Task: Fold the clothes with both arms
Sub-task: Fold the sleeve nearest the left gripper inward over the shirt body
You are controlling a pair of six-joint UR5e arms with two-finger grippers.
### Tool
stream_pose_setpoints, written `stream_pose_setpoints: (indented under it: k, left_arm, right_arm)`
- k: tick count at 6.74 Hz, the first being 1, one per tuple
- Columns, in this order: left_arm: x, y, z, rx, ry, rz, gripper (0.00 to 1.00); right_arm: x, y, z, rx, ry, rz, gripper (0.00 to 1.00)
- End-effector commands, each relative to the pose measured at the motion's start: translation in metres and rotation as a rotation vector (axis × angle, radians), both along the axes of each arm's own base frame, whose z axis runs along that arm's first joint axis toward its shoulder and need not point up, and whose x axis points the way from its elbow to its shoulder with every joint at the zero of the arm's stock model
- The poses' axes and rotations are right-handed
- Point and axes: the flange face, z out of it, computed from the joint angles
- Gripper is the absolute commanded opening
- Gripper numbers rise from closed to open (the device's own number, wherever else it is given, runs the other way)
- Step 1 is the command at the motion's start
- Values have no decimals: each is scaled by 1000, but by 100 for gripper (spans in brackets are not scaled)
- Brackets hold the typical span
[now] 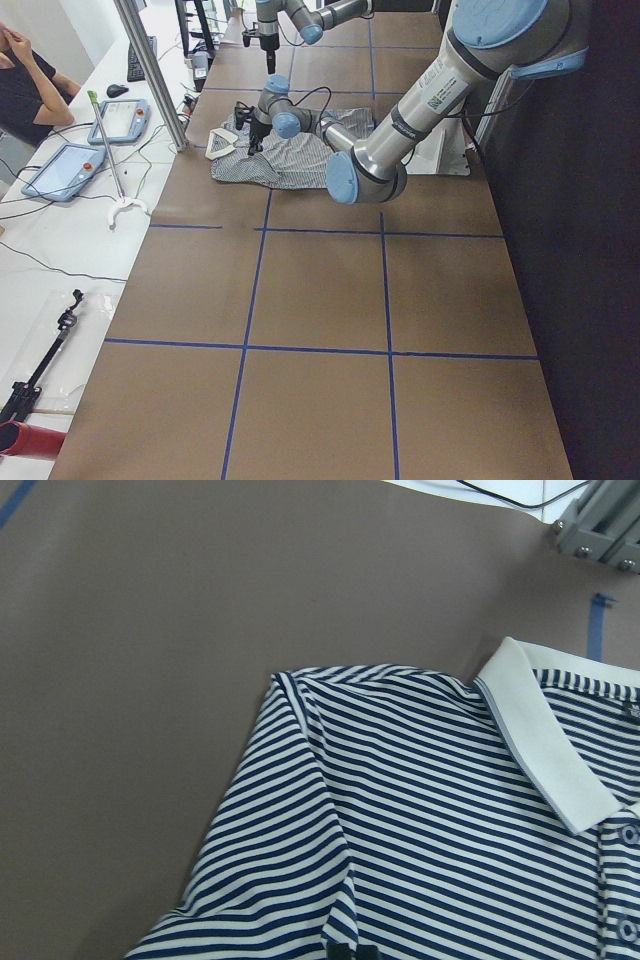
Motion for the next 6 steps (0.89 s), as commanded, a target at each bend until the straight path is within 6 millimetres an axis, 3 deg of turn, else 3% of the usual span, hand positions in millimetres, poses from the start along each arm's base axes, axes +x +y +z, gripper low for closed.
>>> stream_pose_setpoints:
  k: [1, 4, 5, 6]
  left_arm:
    - [9, -5, 1, 3, 14, -4, 0]
    - [8, -4, -7, 3, 99, -42, 4]
    - [7, -5, -2, -13, 103, -57, 21]
    - [8, -7, 1, -21, 102, -70, 92]
  right_arm:
    - [-3, 0, 1, 13, 2, 3, 100]
    - [-7, 2, 2, 23, 15, 7, 100]
    - [-4, 2, 2, 31, 22, 16, 100]
    - [-3, 3, 0, 35, 20, 17, 100]
